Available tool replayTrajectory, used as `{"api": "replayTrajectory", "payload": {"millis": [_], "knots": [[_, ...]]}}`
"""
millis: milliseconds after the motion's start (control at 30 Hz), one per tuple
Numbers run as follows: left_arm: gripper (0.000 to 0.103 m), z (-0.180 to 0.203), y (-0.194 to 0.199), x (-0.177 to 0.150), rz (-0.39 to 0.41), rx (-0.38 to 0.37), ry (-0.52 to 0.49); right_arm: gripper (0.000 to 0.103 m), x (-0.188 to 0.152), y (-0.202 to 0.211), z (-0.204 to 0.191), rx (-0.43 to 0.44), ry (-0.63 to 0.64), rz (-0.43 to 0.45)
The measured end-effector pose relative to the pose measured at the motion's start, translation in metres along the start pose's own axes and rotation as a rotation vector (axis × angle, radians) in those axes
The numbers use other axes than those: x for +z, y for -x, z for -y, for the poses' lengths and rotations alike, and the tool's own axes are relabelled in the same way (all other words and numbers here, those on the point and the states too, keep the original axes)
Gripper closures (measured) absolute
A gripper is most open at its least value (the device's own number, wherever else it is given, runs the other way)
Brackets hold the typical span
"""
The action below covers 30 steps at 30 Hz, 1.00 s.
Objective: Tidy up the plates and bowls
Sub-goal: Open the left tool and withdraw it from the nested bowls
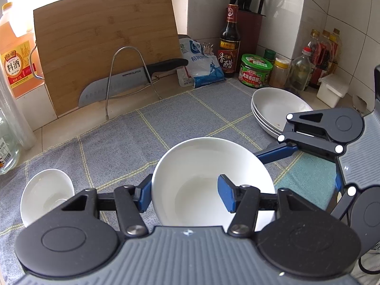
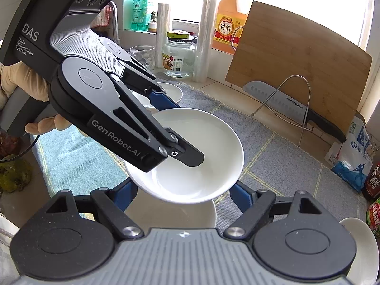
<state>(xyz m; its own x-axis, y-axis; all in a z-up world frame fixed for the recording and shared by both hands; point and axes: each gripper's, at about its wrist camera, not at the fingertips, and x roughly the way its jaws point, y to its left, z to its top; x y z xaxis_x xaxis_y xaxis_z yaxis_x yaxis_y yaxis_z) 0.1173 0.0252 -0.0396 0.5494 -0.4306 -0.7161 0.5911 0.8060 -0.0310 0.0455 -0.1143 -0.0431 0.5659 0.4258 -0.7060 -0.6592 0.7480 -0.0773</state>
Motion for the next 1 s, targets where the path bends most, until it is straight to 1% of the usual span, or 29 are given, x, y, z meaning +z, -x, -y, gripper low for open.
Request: {"api": "replayTrajectory", "payload": {"millis": [300, 567, 1000], "knots": [[0.047, 0.015, -0.004, -0.01, -0.021, -0.011, 0.002, 0.015, -0.015, 0.006, -0.005, 0.008, -0.015, -0.019], [0.047, 0.02, -0.01, -0.019, -0.046, -0.018, 0.004, 0.015, -0.027, 0.004, -0.007, 0.025, -0.033, -0.04], [0.047, 0.024, -0.018, -0.026, -0.075, -0.022, -0.007, 0.015, -0.032, 0.001, -0.006, 0.042, -0.05, -0.066]]}}
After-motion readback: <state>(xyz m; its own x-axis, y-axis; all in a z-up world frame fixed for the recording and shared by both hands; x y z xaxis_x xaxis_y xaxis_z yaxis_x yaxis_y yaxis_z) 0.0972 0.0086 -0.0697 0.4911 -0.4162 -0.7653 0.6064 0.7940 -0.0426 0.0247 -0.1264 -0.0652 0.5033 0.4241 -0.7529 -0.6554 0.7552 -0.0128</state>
